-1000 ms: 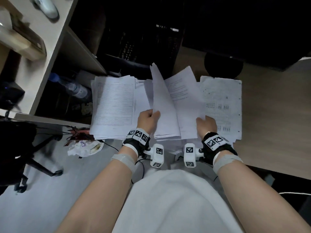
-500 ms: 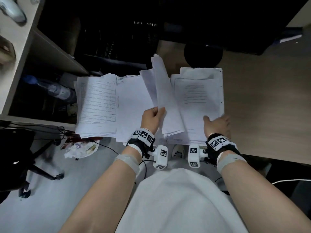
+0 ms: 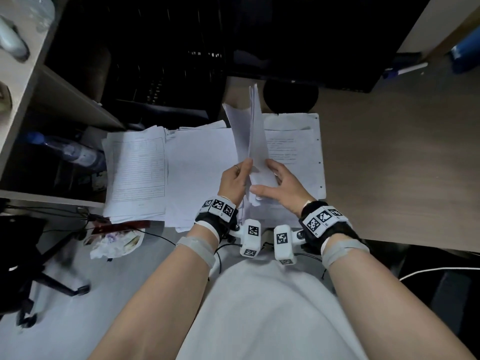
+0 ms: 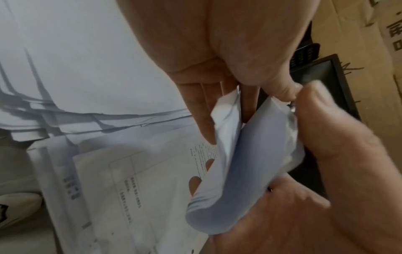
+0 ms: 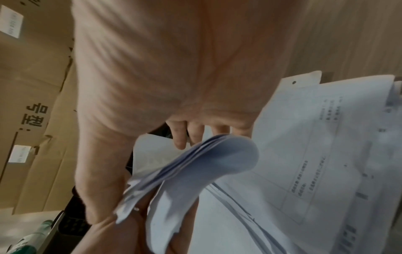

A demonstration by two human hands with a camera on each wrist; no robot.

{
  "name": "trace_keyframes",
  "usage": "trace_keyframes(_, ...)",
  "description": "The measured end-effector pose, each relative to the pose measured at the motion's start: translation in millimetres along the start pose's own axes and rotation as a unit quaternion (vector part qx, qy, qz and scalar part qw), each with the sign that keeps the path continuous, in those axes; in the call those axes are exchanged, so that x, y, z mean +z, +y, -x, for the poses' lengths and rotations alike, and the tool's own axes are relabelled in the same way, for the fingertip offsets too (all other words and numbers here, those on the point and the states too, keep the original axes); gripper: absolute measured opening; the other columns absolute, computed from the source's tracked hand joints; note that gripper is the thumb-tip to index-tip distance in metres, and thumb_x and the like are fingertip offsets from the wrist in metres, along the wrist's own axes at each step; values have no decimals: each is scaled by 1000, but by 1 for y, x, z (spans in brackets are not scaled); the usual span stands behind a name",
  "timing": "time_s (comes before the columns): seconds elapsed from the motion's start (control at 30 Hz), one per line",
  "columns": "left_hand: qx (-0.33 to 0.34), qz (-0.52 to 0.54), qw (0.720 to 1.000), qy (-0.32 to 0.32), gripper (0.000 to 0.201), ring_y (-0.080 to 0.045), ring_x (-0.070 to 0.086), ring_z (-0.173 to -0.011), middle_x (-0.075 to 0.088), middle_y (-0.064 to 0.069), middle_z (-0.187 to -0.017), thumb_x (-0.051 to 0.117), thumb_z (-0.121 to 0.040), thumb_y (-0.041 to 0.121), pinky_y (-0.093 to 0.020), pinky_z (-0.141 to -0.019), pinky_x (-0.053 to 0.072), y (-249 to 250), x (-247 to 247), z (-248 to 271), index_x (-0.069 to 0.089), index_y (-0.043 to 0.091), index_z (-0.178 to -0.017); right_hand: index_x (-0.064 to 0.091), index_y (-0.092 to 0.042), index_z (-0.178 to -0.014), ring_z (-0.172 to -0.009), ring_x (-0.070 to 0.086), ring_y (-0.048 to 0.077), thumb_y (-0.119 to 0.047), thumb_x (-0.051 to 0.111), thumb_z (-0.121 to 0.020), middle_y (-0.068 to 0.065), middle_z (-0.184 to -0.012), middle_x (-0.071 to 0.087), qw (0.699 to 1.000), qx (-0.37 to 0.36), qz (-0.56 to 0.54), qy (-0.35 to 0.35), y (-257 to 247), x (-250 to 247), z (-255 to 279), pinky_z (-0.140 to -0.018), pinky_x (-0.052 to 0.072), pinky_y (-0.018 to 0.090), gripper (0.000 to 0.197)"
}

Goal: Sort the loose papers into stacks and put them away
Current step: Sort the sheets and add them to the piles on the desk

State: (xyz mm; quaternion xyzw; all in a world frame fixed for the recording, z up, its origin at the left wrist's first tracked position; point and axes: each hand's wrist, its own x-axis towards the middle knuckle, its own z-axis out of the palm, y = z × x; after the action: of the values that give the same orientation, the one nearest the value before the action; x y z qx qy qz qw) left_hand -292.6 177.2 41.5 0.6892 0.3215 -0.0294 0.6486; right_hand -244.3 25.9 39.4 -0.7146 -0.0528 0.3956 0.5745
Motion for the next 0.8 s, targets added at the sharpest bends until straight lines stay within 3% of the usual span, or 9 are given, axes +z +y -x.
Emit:
trace_keyframes(0.07,-7,13,1000,0,44,-19,68,-87,75,-7,-91,51,-101,44,-41,-91,53,2,2,0,74,8,-93,31,-19,-151,-135,43,9,-37,87,-67,-4,-149,43,1000,4,-8,0,-1,-4,0,-115,34,30,102)
trace_keyframes(0.17,-20,47,999,5,48,-23,67,-87,74,-16,-96,53,-100,41,-43,-91,54,4,3,-1,71,-2,-99,39,-17,-145,-125,52,9,-18,78,-78,-5,-138,51,1000,9,-18,22,-6,-7,-2,-110,40,29,77)
trace_keyframes(0.3,-20,54,998,14,31,-16,66,-84,73,-7,-92,55,-101,31,-37,-89,53,5,3,-2,72,6,-94,58,-20,-123,-118,60,10,-32,73,-73,-7,-124,62,998,16,11,65,-6,-12,-6,-107,46,37,53)
trace_keyframes(0.4,-12,43,999,3,30,-15,70,-88,76,-4,-94,55,-101,31,-32,-89,54,3,3,-2,74,8,-97,64,-21,-106,-116,58,4,-45,84,-71,-17,-122,57,999,17,32,32,-3,-10,-5,-103,46,28,47)
trace_keyframes(0.5,-5,24,1000,-17,35,-26,70,-98,77,-7,-98,56,-99,38,-40,-94,55,-2,4,-5,75,9,-100,65,-22,-97,-117,55,2,-51,83,-62,-17,-130,50,998,13,51,27,1,-10,-3,-102,40,24,49)
trace_keyframes(0.6,-10,18,1000,-11,34,-22,71,-94,77,-6,-97,56,-100,36,-36,-90,55,-1,6,-4,75,8,-103,68,-22,-78,-119,56,4,-30,80,-72,-14,-133,56,997,12,66,37,7,-12,-4,-101,43,27,16)
trace_keyframes(0.67,-19,26,999,-9,31,-10,69,-81,76,2,-88,56,-100,34,-27,-80,55,1,8,-5,75,9,-100,65,-23,-68,-119,57,8,-20,76,-76,-10,-136,59,997,12,61,48,7,-15,-4,-95,51,30,14)
trace_keyframes(0.73,-29,27,999,-1,27,-3,64,-69,73,8,-77,57,-100,33,-19,-69,50,3,10,-4,73,12,-94,63,-20,-70,-98,65,10,-13,71,-83,-8,-116,68,996,11,42,76,6,-17,-3,-79,56,31,17)
trace_keyframes(0.8,-39,30,999,19,26,-11,56,-66,66,0,-76,61,-97,27,-23,-66,47,2,7,-4,72,5,-89,58,-14,-78,-74,61,15,-12,62,-91,-3,-87,63,989,20,3,148,4,-19,-2,-68,56,35,14)
